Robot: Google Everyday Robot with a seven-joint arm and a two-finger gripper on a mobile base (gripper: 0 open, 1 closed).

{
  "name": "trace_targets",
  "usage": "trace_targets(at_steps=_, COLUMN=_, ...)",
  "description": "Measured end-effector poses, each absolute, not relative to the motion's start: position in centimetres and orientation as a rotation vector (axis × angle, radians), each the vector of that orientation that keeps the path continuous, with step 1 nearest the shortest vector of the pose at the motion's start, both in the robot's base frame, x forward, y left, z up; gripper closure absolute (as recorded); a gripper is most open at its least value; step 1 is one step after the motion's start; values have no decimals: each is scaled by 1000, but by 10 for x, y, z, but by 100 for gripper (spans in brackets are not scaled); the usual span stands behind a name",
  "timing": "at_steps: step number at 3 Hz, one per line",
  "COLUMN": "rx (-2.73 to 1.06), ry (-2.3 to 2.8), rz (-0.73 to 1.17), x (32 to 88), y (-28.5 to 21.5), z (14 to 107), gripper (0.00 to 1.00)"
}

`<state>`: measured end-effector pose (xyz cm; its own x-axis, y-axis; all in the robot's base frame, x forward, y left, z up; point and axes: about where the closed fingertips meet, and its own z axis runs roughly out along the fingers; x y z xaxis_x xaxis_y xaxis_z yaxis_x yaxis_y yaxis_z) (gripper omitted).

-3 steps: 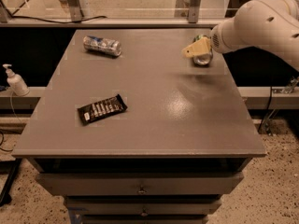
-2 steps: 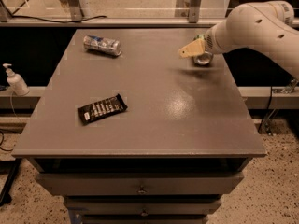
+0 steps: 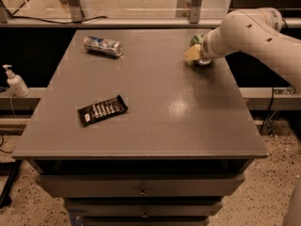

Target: Move green can near redbull can

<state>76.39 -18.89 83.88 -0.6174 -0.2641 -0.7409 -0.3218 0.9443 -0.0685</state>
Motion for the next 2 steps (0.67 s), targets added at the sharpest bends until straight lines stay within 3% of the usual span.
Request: trace_targets(at_steps=2, rx=-425, ry=2258, rz=77, x=763, y=-192, z=844, gripper=86)
